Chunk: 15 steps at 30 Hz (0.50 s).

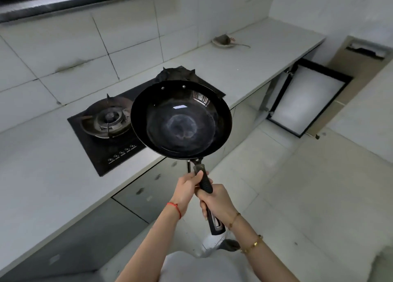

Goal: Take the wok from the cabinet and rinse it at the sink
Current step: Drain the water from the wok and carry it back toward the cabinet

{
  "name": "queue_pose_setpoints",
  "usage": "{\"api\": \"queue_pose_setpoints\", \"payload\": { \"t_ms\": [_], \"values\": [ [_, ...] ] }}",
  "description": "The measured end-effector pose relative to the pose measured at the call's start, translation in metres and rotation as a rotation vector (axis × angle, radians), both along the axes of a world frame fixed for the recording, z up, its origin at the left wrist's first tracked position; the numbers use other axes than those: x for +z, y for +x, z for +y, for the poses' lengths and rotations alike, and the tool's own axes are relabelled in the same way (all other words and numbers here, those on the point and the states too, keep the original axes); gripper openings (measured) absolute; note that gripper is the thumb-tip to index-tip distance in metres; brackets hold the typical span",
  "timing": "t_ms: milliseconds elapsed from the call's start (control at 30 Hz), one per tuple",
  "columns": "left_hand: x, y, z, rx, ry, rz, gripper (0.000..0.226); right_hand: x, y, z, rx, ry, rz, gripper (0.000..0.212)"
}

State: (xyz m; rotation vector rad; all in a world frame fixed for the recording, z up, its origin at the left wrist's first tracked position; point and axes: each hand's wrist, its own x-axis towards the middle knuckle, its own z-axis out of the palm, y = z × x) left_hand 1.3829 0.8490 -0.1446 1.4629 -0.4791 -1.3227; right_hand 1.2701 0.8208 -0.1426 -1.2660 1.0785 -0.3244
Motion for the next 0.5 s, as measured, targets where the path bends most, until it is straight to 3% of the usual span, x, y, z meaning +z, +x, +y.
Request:
{"api": "queue_pose_setpoints", "payload": {
  "t_ms": [500],
  "values": [
    [0.013,-0.134,-0.226,-0.134,-0.036,0.047,0.032,0.010,-0.136,-0.212,-0.108,-0.028,0.000,0.022]
  ]
}}
